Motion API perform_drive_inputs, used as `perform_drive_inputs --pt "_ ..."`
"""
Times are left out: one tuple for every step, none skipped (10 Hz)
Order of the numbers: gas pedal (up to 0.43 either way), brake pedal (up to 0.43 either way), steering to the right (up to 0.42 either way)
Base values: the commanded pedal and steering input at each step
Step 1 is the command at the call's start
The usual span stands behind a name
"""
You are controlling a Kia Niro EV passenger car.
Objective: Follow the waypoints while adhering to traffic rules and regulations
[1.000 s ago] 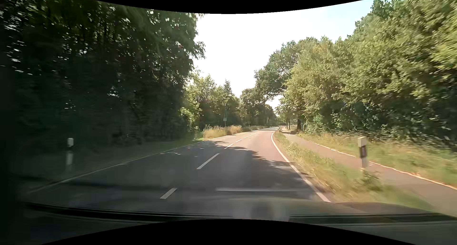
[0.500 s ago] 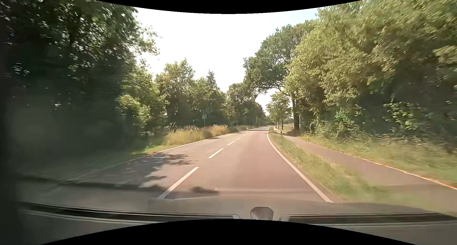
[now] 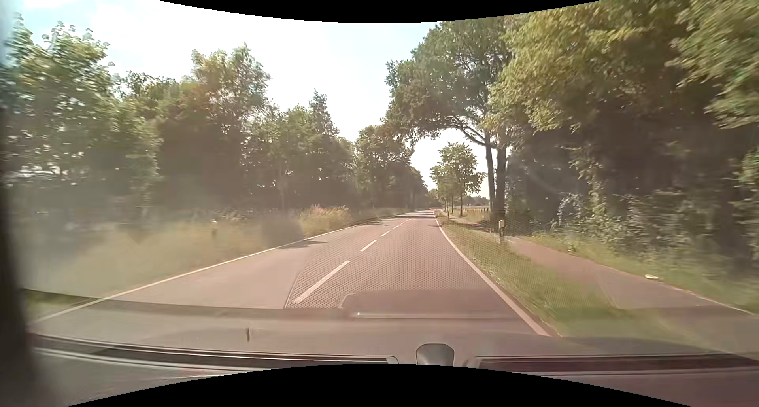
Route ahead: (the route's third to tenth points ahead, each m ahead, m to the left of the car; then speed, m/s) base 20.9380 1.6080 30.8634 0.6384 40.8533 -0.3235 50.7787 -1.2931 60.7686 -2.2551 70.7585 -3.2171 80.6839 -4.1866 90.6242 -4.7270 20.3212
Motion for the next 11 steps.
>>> perform_drive_inputs --pt "0.409 0.006 0.025" --pt "0.409 0.006 0.024" --pt "0.421 0.006 0.020" --pt "0.429 0.006 0.015" --pt "0.441 0.006 0.012" --pt "0.449 0.006 0.011" --pt "0.449 0.006 0.010" --pt "0.449 0.006 0.010" --pt "0.449 0.006 0.010" --pt "0.449 0.006 0.010" --pt "0.449 0.006 0.009"
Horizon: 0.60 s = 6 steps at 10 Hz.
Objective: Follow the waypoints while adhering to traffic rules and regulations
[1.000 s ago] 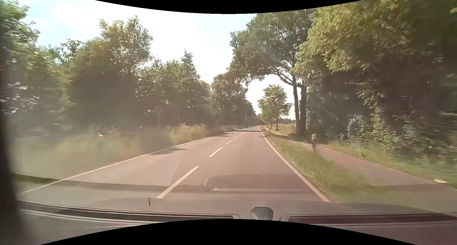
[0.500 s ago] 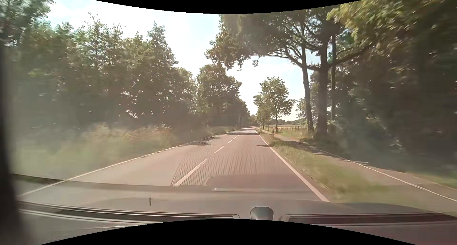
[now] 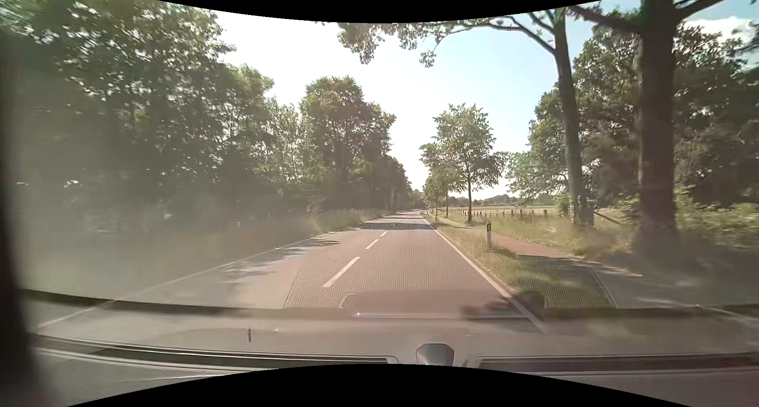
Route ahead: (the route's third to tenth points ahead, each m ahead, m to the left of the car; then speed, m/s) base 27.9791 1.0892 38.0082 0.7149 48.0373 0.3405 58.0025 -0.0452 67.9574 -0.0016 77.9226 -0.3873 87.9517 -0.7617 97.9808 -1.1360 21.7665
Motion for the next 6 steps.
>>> perform_drive_inputs --pt "0.449 0.006 0.009" --pt "0.449 0.006 0.009" --pt "0.461 0.000 0.009" --pt "0.461 0.006 0.009" --pt "0.461 0.006 0.008" --pt "0.469 0.006 0.007"
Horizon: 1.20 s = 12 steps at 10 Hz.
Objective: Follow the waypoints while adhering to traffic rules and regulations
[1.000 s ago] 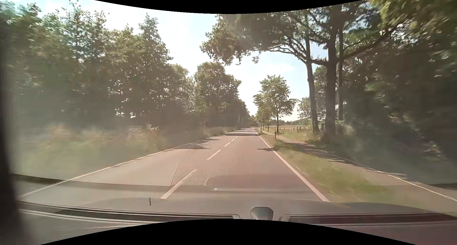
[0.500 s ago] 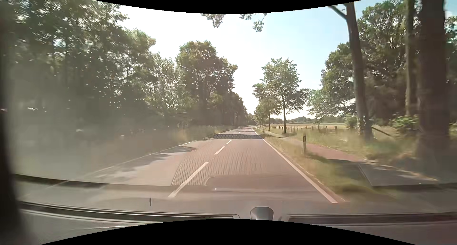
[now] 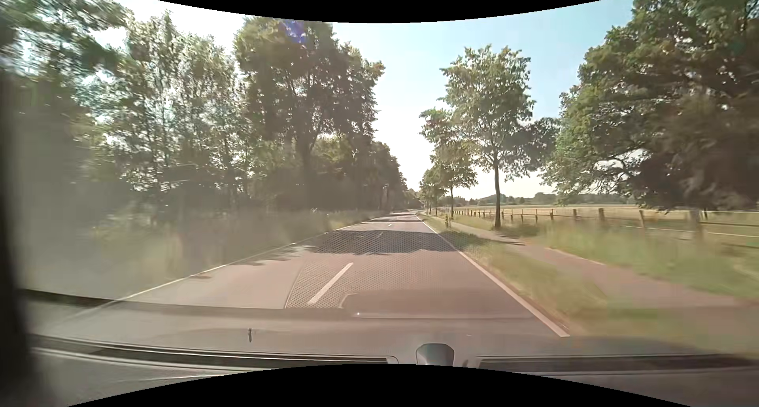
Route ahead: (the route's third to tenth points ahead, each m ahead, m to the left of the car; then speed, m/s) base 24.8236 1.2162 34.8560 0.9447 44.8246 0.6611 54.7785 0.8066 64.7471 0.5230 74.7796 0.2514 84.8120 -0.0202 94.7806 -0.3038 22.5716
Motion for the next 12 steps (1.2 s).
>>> perform_drive_inputs --pt "0.469 0.006 0.006" --pt "0.480 0.006 0.005" --pt "0.480 0.006 0.003" --pt "0.480 0.006 0.004" --pt "0.480 0.006 0.003" --pt "0.488 0.006 0.003" --pt "0.488 0.006 0.002" --pt "0.488 0.006 0.001" --pt "0.488 0.006 0.002" --pt "0.488 0.006 0.002" --pt "0.488 0.006 0.002" --pt "0.488 0.006 0.002"
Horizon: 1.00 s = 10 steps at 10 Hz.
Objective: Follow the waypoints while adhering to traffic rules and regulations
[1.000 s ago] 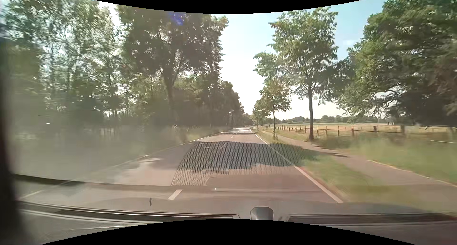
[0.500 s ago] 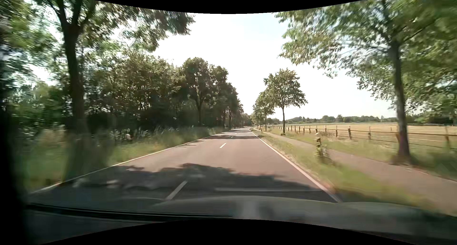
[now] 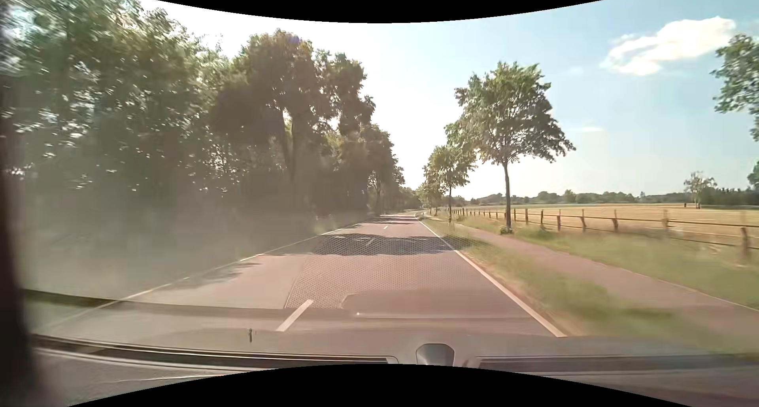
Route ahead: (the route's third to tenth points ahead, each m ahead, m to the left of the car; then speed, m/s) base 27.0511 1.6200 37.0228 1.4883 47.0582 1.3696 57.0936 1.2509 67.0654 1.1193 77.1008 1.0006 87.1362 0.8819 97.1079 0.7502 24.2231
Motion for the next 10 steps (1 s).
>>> perform_drive_inputs --pt "0.488 0.006 0.002" --pt "0.488 0.006 0.002" --pt "0.488 0.006 0.002" --pt "0.488 0.006 0.002" --pt "0.488 0.006 0.002" --pt "0.500 0.006 0.002" --pt "0.500 0.006 0.002" --pt "0.500 0.006 0.002" --pt "0.500 0.006 0.002" --pt "0.500 0.006 0.002"
